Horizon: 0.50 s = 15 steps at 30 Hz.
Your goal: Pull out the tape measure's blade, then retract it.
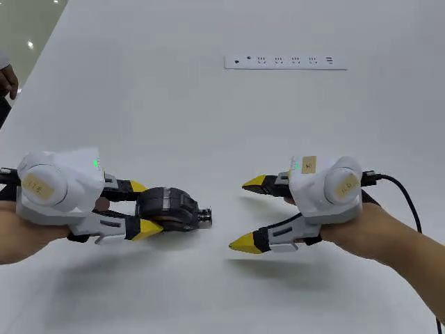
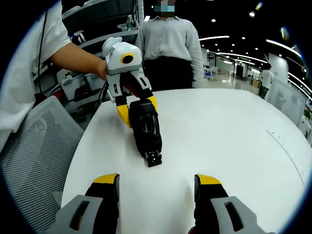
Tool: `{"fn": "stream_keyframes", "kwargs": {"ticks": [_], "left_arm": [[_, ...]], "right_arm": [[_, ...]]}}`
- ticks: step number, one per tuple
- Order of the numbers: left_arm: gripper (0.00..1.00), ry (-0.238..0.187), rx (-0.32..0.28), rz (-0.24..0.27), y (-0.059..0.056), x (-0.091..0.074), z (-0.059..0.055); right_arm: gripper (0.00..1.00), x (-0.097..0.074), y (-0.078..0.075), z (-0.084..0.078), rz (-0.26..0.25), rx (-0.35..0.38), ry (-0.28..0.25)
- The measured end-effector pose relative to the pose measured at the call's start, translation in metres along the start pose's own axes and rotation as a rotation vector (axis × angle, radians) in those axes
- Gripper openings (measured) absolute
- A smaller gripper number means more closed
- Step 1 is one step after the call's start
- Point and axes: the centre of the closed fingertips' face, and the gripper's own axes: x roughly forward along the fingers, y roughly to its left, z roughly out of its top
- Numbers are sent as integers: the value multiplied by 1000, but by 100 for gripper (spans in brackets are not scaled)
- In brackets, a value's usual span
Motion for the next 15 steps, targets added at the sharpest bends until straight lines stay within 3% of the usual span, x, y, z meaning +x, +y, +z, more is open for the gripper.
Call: {"fn": "stream_keyframes", "kwargs": {"ticks": [15], "left_arm": [[27,14,0,-3,1,1,-2]], "right_arm": [[36,32,3,9,52,-80,-11]]}}
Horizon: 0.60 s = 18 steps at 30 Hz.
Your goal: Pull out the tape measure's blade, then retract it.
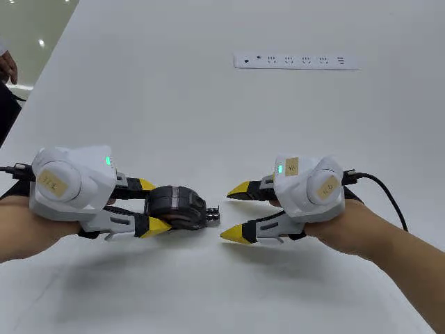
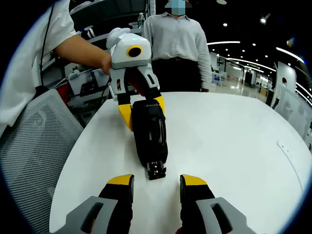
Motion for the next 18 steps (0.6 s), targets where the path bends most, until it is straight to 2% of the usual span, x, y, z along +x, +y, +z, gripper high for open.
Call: {"fn": "stream_keyframes", "kwargs": {"ticks": [9,18], "left_arm": [[27,12,0,-21,0,0,-1],[27,15,3,-32,0,1,-1]], "right_arm": [[24,11,1,3,28,-16,-12],[19,21,2,4,41,-35,-14]]}}
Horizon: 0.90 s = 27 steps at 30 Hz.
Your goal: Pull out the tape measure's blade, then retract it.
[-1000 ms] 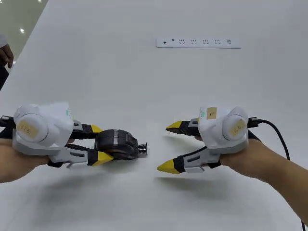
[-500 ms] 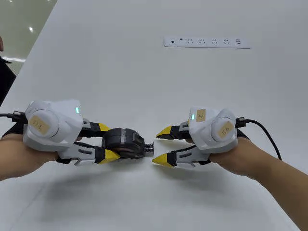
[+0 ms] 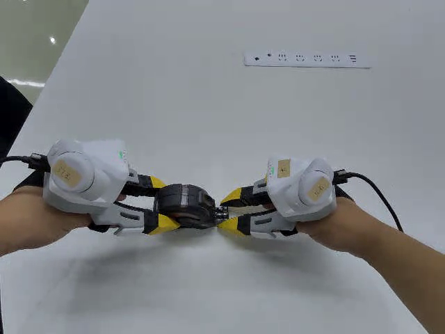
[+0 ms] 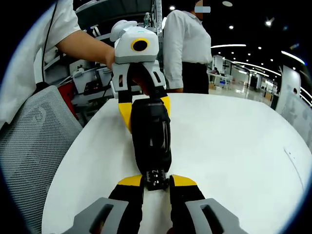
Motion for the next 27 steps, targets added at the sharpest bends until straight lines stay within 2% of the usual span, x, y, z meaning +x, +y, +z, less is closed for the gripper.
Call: {"fn": "stream_keyframes", "kwargs": {"ticks": [13,27], "left_arm": [[26,18,17,-8,-1,1,0],[25,12,35,-16,1,1,-1]], "right_arm": [[14,0,0,0,-3,-12,-3],[11,0,-2,-1,-59,11,4]]}}
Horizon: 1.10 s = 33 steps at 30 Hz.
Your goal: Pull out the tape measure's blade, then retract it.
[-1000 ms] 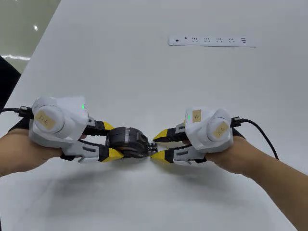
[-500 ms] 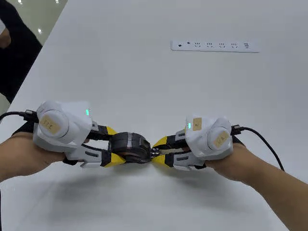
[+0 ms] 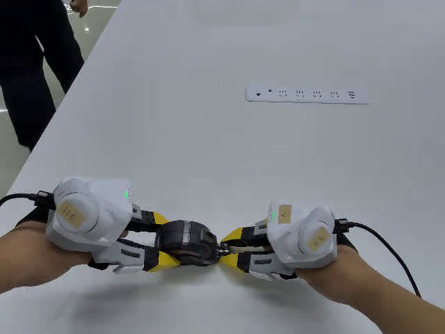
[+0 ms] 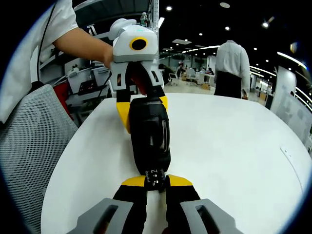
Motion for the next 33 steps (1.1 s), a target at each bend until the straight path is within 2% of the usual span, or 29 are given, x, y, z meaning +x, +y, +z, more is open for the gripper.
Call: {"fn": "stream_keyframes", "kwargs": {"ticks": [4,5,6,7,16,33], "left_arm": [[24,9,14,1,0,0,-1],[24,16,86,21,5,-1,-1],[24,17,32,5,1,-1,-2],[24,13,17,6,1,-1,-1],[24,5,16,7,3,-3,-1],[24,19,55,9,-2,-1,0]], "right_arm": [[10,-2,0,-1,-3,-9,6],[10,-2,0,-1,-2,-11,5],[10,-2,0,0,-2,-9,4],[10,-2,0,-1,-1,-12,6],[10,-7,-3,-4,-1,-16,13],[10,-35,0,-22,-34,28,20]]}}
